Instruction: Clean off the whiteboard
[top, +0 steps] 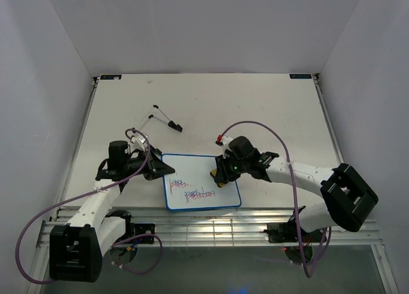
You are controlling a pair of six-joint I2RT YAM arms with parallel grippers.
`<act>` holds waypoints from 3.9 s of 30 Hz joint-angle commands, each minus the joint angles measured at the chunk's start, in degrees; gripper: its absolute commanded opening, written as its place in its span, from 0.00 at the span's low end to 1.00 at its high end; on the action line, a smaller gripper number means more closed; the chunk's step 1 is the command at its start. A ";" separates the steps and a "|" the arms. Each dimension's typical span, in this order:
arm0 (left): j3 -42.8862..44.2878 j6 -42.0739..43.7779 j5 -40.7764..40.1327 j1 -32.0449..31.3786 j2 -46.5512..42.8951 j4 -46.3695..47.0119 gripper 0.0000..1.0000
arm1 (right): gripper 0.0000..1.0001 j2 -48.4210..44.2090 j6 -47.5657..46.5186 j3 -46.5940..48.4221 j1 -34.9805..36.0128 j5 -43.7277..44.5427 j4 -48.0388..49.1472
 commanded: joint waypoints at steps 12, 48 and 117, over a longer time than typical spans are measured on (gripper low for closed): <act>2.90 5.13 -1.51 -0.54 -3.15 6.71 0.00 | 0.08 0.50 1.99 4.33 7.25 -1.18 -3.36; 4.40 5.04 -6.78 -0.98 2.12 1.79 0.00 | 0.08 -6.71 6.74 -2.52 12.63 15.09 3.14; 4.31 4.95 -7.22 -1.15 2.39 1.79 0.00 | 0.08 4.28 5.16 11.02 11.41 17.47 -12.68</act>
